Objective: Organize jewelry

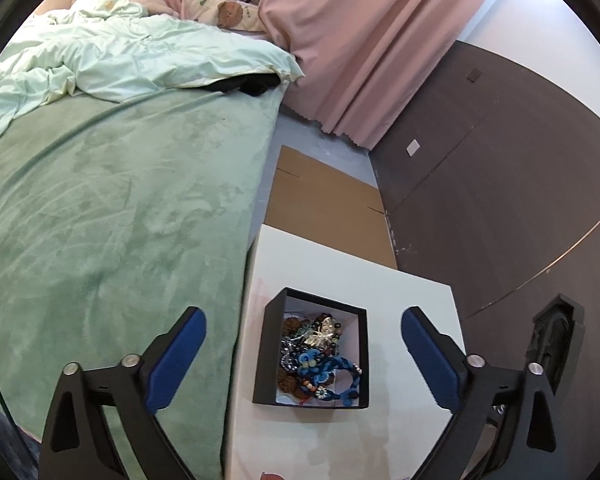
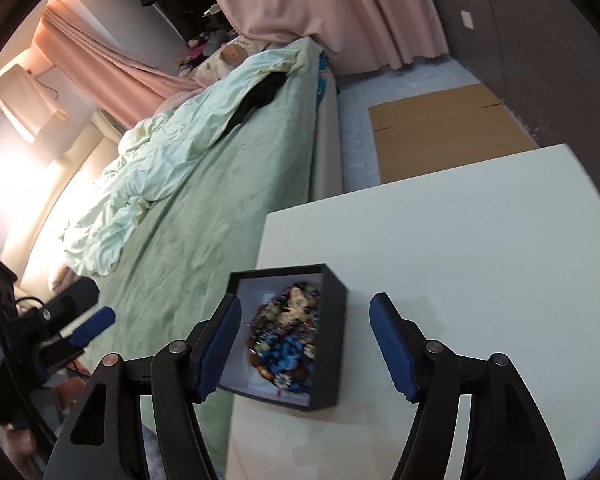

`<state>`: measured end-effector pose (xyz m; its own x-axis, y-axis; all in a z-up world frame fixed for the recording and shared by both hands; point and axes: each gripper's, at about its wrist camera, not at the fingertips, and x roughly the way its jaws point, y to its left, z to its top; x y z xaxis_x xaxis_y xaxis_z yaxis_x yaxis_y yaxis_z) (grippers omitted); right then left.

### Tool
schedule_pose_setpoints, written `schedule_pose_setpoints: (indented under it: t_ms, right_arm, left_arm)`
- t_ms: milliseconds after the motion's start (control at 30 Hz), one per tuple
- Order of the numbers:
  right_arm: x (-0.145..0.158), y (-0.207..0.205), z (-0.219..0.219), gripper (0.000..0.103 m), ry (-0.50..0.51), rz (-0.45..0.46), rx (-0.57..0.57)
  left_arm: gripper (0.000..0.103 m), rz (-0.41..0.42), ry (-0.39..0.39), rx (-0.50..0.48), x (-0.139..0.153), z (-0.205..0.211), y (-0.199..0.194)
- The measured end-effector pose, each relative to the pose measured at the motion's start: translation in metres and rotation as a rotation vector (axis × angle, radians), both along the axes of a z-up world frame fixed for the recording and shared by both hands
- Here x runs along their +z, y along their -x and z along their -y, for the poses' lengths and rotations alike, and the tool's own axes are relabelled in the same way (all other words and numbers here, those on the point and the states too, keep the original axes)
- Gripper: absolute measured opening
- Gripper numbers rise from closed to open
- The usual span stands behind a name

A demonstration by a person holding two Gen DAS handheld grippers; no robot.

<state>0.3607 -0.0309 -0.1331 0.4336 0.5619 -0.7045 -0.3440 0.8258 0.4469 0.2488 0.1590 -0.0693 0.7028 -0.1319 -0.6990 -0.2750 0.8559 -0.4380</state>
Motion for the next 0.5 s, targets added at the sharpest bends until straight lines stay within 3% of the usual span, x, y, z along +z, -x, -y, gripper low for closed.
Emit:
schedule_pose_setpoints:
  t_ms: [233, 333, 400, 467, 500]
  right_arm:
    - [0.014, 0.024, 0.021, 0.067, 0.052, 0.020, 0.004]
    - [0.019, 0.032, 0.033, 0.067, 0.059, 0.025, 0.007]
    - [0.022, 0.037, 0.046, 0.078, 0.049, 0.023, -0.007]
    - [0.026, 0.040, 0.061, 0.097, 0.050, 0.036, -0.039]
    - [0.029, 0.041, 0.067, 0.098, 0.048, 0.041, -0.051]
  left_arm:
    - [0.100, -0.014, -0.015, -0.041, 0.002, 0.016, 0.000]
    - [0.100, -0.016, -0.068, -0.080, 0.005, 0.031, 0.004]
    - [0.100, -0.004, -0.120, -0.114, 0.007, 0.043, 0.008]
    - [0.100, 0.000, -0.153, -0.141, 0.009, 0.054, 0.011]
    - [0.100, 0.002, -0.156, -0.152, 0.009, 0.058, 0.012]
